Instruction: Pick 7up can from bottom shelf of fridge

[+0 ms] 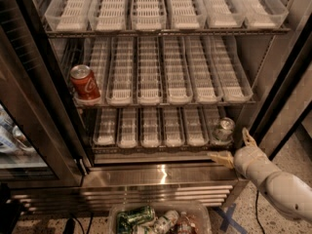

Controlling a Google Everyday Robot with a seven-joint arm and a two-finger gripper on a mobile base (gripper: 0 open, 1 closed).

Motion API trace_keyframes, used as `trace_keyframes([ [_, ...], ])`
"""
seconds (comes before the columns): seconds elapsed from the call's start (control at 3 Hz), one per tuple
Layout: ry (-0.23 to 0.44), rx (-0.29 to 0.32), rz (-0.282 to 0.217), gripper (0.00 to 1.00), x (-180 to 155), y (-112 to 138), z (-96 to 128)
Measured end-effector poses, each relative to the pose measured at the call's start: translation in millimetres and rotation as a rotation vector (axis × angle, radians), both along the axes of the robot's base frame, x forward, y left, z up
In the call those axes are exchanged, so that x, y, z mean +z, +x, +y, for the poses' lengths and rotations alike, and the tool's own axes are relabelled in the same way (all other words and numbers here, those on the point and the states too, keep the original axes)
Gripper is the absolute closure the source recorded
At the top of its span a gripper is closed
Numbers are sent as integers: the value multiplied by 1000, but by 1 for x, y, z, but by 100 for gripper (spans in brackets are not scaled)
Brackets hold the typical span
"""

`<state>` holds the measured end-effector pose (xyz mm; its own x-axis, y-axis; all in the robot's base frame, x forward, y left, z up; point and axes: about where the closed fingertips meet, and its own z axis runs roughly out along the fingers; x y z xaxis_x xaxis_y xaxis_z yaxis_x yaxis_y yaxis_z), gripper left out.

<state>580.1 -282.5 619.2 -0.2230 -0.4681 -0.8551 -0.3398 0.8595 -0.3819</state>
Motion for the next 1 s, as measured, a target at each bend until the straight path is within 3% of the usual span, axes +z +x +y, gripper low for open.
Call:
trace_keyframes([
  [0.67, 33, 3, -43, 9, 4, 3, -2],
  [1.0, 33, 5, -47, 3, 4, 2, -1],
])
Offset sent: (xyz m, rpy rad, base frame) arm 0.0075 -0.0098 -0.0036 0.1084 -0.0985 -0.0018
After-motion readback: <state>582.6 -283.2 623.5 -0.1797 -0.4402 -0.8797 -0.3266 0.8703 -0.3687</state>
